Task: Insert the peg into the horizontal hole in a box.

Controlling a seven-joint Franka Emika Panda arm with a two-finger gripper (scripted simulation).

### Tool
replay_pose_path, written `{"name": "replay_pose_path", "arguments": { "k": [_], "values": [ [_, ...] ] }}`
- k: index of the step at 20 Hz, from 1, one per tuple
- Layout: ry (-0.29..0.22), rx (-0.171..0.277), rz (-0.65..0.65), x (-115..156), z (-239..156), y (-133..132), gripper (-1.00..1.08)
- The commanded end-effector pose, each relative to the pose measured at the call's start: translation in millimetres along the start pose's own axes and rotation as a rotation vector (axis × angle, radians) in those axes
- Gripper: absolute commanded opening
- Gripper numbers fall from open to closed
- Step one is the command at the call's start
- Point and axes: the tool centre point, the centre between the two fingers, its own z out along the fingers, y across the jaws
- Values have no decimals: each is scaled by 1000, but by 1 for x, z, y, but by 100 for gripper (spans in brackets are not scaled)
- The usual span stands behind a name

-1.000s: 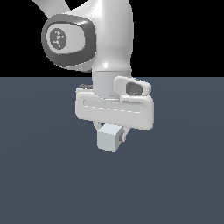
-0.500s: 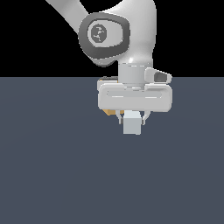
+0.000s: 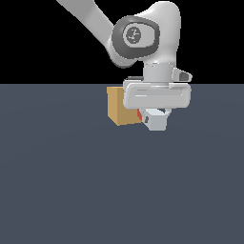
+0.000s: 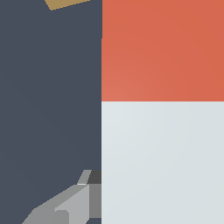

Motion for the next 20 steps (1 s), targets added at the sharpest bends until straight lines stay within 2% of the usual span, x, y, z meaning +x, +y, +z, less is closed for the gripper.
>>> {"name": "replay_pose_path", "arguments": {
  "k": [1, 11, 20],
  "values": [
    [0, -4, -61, 15, -7, 12, -100],
    [1, -4, -217, 58, -18, 33, -100],
    [1, -4, -249, 68, -20, 37, -100]
  ]
}}
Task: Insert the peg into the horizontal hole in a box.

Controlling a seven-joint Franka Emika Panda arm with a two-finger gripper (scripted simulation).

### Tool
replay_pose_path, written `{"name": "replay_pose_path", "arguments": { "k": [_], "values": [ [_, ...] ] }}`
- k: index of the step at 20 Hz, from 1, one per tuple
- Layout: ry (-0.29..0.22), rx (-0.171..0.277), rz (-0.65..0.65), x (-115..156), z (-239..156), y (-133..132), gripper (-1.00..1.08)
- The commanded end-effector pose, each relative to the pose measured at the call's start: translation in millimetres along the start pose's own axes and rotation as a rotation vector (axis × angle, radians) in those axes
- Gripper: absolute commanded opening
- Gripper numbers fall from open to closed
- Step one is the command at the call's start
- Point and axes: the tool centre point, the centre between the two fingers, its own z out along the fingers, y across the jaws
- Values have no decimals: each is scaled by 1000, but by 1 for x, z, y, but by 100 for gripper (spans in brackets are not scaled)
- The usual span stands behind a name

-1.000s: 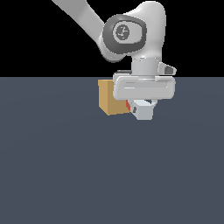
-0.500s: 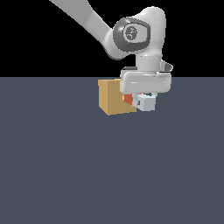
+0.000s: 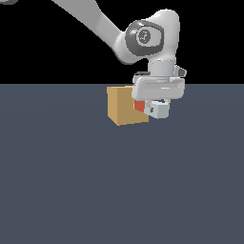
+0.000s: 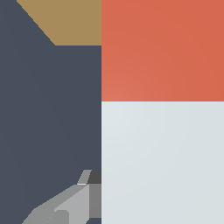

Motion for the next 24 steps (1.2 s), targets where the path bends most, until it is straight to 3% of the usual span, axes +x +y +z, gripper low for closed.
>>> {"name": "replay_pose_path", "arguments": {
  "k": [1, 14, 18, 24],
  "values": [
    [-1, -5, -1, 0, -3, 1, -100],
    [-2, -4, -6, 5, -3, 1, -100],
    [-2, -5, -6, 23, -4, 1, -100],
    [-2, -7, -6, 73, -5, 1, -100]
  ]
}}
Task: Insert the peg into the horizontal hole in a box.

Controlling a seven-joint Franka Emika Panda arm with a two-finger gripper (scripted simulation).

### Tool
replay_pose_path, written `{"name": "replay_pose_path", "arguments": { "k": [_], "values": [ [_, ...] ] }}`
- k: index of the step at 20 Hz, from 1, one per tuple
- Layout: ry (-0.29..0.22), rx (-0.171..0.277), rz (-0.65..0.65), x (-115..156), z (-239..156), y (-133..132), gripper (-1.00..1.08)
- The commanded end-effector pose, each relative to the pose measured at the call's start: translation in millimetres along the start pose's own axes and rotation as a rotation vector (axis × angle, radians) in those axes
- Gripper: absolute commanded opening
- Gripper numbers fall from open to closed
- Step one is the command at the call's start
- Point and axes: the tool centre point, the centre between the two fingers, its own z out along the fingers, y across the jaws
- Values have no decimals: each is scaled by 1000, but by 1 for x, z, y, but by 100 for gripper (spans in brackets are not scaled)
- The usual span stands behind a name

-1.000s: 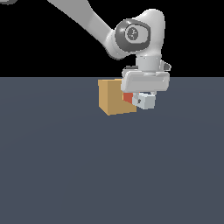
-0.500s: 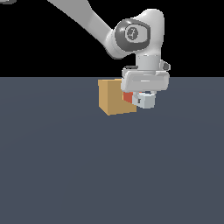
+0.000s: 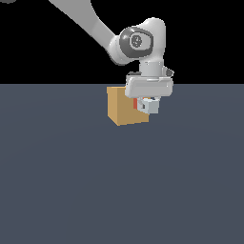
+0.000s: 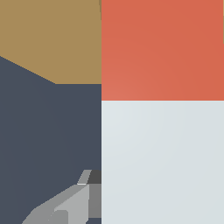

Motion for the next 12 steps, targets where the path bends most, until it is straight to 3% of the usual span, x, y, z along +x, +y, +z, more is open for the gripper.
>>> {"name": "replay_pose_path", "arguments": {
  "k": [1, 6, 12],
  "values": [
    [1, -6, -3, 22, -3, 1, -100],
    [1, -7, -3, 41, -4, 2, -100],
    [1, -7, -3, 38, -4, 3, -100]
  ]
}}
